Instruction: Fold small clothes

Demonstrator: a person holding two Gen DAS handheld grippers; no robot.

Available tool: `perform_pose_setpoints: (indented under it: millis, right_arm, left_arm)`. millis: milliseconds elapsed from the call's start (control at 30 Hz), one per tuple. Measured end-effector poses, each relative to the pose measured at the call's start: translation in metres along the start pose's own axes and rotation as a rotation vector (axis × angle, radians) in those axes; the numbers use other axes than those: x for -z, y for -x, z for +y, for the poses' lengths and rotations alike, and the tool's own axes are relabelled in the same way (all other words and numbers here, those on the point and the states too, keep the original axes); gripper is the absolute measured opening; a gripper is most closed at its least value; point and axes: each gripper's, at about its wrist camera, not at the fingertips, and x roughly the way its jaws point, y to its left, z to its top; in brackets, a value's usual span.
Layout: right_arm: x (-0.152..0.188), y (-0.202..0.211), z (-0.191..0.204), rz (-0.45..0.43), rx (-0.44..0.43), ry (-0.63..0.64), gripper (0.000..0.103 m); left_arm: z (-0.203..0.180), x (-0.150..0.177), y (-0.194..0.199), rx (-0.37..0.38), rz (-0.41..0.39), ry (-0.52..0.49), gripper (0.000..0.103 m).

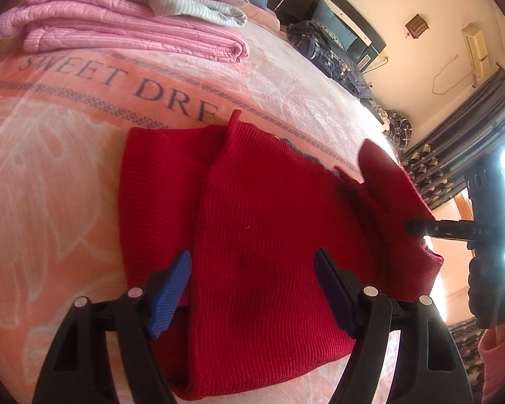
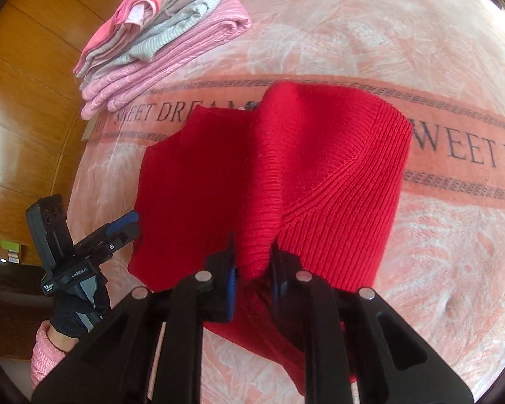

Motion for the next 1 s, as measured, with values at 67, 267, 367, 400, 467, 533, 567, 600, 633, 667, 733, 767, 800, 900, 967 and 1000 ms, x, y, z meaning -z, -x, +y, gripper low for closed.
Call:
perform_pose_setpoints:
  millis: [67,267,367,400,467,533,567,600,633,667,733,767,800,900,967,1000]
  right_arm:
    - [-0.002,-0.022,0.018,0.041,0.017,0.029,0.013]
    - [0.008,-0.042,0.042,0.084,-0.033,0.063,0.032]
    - [0.018,-0.019,0.041,0.047,-0.046,0.075,0.036]
    - [0.023,-0.011,0.041,0.036,-0.032,0.09,0.037]
    - [0.039,0.003,0.041,0.029,0.008,0.141,0.043]
    - [0.062,0.01,0.04,0.044,0.019,0.179,0.046]
    - [0.074,0.012,0.041,0.048,0.021,0.2,0.047]
    - [0.085,0.012,0.042,0.05,0.023,0.223,0.048]
    - [0.095,0.01,0.043,0.055,0.027,0.244,0.052]
    - [0.104,0.005,0.045,0.062,0.034,0.264,0.054]
    - [0.115,-0.009,0.048,0.082,0.048,0.294,0.054]
    - [0.117,-0.016,0.05,0.089,0.054,0.307,0.054]
    - [0.119,-0.024,0.052,0.095,0.061,0.319,0.054]
    - [0.12,-0.043,0.052,0.11,0.118,0.335,0.054]
    - [0.118,-0.052,0.049,0.114,0.143,0.339,0.052]
    - [0.118,-0.054,0.046,0.115,0.149,0.34,0.049]
  left_arm:
    - [0.007,-0.001,0.003,0.005,-0.009,0.013,0.075]
    - [0.022,-0.006,0.009,0.033,-0.027,0.061,0.075]
    - [0.017,-0.007,0.012,0.043,-0.031,0.053,0.075]
    - [0.014,-0.007,0.012,0.048,-0.033,0.048,0.076]
    - [0.007,-0.009,0.014,0.059,-0.036,0.038,0.076]
    - [-0.001,-0.011,0.013,0.063,-0.034,0.026,0.076]
    - [-0.005,-0.012,0.012,0.06,-0.03,0.017,0.076]
    - [-0.01,-0.012,0.01,0.055,-0.027,0.007,0.076]
    - [-0.014,-0.013,0.009,0.051,-0.026,-0.003,0.076]
    - [-0.017,-0.013,0.006,0.046,-0.022,-0.011,0.076]
    - [-0.023,-0.012,0.002,0.04,-0.012,-0.015,0.076]
    - [-0.025,-0.011,0.0,0.038,-0.007,-0.015,0.076]
    - [-0.027,-0.011,-0.002,0.037,-0.003,-0.015,0.076]
    - [-0.031,-0.01,-0.006,0.038,0.004,-0.016,0.076]
    - [-0.034,-0.009,-0.008,0.037,0.008,-0.02,0.076]
    - [-0.034,-0.009,-0.009,0.039,0.011,-0.021,0.076]
